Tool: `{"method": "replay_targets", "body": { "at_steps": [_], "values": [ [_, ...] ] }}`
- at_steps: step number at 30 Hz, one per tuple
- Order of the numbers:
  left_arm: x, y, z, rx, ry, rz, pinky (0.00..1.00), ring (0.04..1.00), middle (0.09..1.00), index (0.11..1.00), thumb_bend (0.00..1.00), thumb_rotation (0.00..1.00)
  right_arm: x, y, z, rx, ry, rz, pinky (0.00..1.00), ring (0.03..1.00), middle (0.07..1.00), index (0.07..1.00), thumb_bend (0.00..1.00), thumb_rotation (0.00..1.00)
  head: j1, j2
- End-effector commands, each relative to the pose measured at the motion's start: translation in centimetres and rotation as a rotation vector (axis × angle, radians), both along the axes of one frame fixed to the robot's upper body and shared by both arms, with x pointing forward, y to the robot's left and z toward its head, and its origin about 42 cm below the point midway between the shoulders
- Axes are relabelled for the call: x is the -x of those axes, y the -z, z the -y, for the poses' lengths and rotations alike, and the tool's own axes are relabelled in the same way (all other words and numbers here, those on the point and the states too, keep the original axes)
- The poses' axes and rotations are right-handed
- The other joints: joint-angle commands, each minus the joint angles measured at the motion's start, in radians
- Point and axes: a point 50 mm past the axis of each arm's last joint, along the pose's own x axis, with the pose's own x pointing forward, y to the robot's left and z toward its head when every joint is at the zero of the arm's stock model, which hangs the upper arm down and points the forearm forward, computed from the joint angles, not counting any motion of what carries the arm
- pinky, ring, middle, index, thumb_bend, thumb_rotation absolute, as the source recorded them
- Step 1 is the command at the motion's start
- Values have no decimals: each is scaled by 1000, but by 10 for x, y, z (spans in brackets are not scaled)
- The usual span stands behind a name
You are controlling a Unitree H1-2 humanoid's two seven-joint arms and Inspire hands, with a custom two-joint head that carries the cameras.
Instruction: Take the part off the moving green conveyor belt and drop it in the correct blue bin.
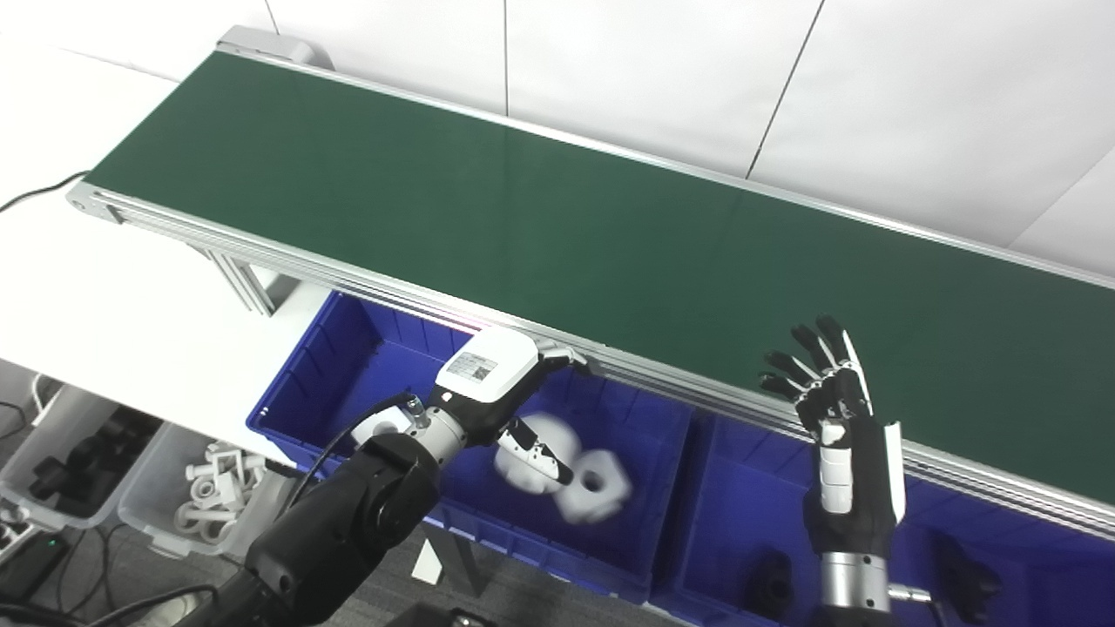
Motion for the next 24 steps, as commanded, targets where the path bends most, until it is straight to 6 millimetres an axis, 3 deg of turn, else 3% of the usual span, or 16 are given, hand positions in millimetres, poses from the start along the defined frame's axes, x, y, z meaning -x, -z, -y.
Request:
{"method": "replay_targets", "body": {
  "at_steps": [1, 15, 19, 24],
  "values": [
    [-6, -15, 0, 9, 12, 55, 741, 853, 877, 805, 955, 445, -3, -11, -2, -16, -5, 38, 692, 775, 886, 937, 807, 917, 1, 1],
    [-2, -22, 2, 70, 52, 81, 693, 828, 862, 795, 966, 485, -3, -11, -3, -18, -6, 38, 694, 776, 888, 935, 815, 913, -19, -3],
    [3, -35, 8, 179, 120, 161, 706, 819, 849, 787, 934, 592, -2, -9, -5, -26, -1, 35, 682, 769, 887, 932, 827, 905, -62, -5],
    [10, -52, 18, 299, 176, 259, 870, 909, 902, 838, 880, 762, 0, -8, -12, -23, 9, 38, 684, 765, 883, 930, 829, 910, -183, -15]
  ]
}}
